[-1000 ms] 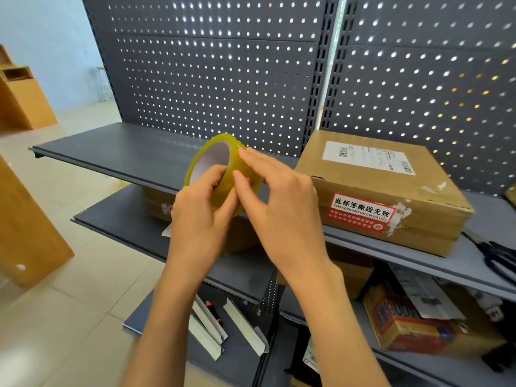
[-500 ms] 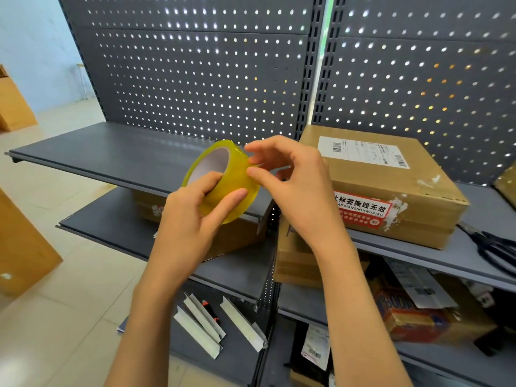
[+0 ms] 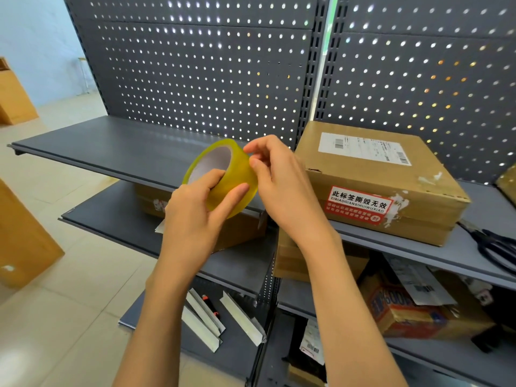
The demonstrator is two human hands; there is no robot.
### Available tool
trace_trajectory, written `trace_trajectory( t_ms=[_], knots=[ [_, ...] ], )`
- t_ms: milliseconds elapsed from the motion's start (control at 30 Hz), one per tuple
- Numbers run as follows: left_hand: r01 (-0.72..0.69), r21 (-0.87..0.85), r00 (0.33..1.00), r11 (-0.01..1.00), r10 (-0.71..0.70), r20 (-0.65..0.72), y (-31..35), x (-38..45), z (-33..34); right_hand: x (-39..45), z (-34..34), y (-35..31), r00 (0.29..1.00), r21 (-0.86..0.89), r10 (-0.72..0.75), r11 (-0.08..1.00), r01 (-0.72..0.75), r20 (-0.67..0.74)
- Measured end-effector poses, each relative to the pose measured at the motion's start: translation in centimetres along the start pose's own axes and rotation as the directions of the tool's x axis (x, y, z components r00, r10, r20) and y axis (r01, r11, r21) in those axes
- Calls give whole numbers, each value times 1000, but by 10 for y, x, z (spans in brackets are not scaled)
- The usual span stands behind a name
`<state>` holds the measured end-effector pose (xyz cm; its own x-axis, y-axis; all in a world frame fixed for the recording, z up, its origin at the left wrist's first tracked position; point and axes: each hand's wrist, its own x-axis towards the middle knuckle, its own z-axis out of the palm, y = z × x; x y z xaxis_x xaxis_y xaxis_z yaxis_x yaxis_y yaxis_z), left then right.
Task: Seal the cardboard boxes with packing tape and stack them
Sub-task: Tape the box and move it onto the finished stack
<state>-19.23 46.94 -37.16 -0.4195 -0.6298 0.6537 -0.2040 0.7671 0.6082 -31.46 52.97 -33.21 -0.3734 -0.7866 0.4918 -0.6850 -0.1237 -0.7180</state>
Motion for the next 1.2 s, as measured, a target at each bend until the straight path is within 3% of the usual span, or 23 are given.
trace_trajectory(
  t_ms=[133,400,733,867,1000,1200],
  knots=[
    [-9,57,999,998,12,-53,4,1,5,1,3,0,999,-90,-40,995,40,-2],
    [-44,-12,999,999,44,25,0,-1,-7,-5,-12,9,999,290,-22,956,32,-36],
    [-49,-114,995,992,58,81,2,-5,-12,-7,-18,13,998,484,58,872,-66,32],
    [-70,-16,994,997,71,89,-2,-7,-9,-4,-16,13,995,400,83,912,-95,48],
    [-71,83,995,994,65,74,-7,-7,-6,-5,-4,11,991,237,129,964,-121,-20],
    [-106,122,992,987,96,79,-9,-8,-4,-8,5,5,989,21,149,989,-148,-17]
  ],
)
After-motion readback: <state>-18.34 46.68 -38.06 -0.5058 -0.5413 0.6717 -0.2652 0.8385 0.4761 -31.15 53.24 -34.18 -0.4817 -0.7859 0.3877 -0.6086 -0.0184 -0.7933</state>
